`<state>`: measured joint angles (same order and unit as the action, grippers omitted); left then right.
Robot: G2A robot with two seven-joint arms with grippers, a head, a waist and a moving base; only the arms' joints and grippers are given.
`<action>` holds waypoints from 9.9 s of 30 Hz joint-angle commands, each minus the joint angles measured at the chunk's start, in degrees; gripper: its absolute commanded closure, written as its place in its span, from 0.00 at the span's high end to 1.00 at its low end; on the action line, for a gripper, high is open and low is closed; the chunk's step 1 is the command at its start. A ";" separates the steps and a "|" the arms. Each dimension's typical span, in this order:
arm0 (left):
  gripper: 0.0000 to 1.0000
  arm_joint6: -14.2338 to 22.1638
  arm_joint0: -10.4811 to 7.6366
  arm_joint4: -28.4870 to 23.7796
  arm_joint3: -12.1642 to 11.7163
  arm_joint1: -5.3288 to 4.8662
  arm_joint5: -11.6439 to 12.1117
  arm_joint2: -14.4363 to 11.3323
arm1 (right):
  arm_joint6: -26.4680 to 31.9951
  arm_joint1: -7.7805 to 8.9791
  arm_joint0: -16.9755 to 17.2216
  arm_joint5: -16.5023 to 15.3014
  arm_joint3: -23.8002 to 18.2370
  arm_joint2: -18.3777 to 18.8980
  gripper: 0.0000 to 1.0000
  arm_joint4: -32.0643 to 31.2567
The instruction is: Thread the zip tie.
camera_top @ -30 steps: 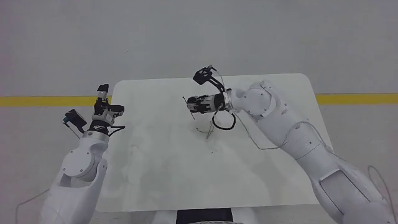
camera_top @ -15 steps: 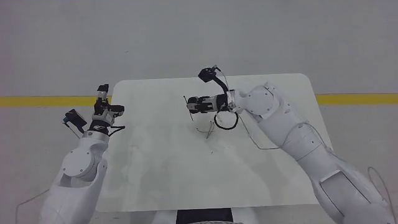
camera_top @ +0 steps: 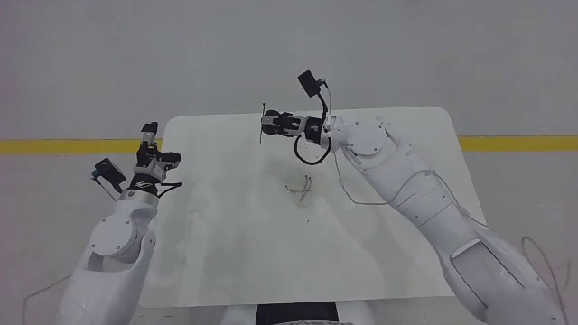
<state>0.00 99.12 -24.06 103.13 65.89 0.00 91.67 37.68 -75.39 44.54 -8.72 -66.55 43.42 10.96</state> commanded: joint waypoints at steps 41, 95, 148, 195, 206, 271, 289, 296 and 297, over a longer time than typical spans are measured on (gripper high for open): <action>1.00 -13.55 -6.36 103.69 -7.39 -6.27 19.48 -6.67 | -9.49 -4.56 -4.26 28.21 -0.95 -3.80 0.00 -2.71; 1.00 -13.12 -39.16 114.02 -14.96 -26.94 -8.22 -54.61 | -15.91 -12.16 -6.25 28.21 11.13 -7.36 0.00 9.57; 0.00 -8.60 -50.90 114.02 -16.24 -28.25 -14.65 -72.08 | -17.76 -13.15 -1.65 28.21 7.32 -3.21 0.00 4.31; 0.00 -29.76 -43.07 81.57 -17.76 -29.48 4.36 -59.87 | -6.61 -7.81 9.26 17.34 -1.37 14.08 1.00 0.37; 0.00 -28.23 -41.84 67.35 -18.81 -29.32 15.56 -57.54 | -5.30 -7.19 11.09 14.41 -2.11 15.91 1.00 0.43; 0.00 49.06 -23.60 -26.61 -8.09 -29.85 19.48 -31.65 | 41.96 -5.71 9.72 -5.13 14.79 18.75 1.00 28.71; 0.00 55.58 -23.02 -25.78 -9.47 -29.20 19.48 -30.08 | 39.97 -4.91 9.66 -8.73 11.95 14.78 1.00 26.32; 0.00 55.58 -23.02 -25.78 -9.47 -29.20 19.48 -30.08 | 40.18 -4.10 10.26 -10.76 9.63 16.42 0.74 22.78; 0.00 55.58 -23.02 -25.78 -9.47 -29.20 19.48 -30.08 | 40.32 -4.03 10.45 -10.76 9.34 16.66 0.48 22.65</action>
<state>55.58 76.10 -49.85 93.66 36.69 19.48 61.59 77.81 -79.48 54.80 -19.50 -56.92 59.83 33.70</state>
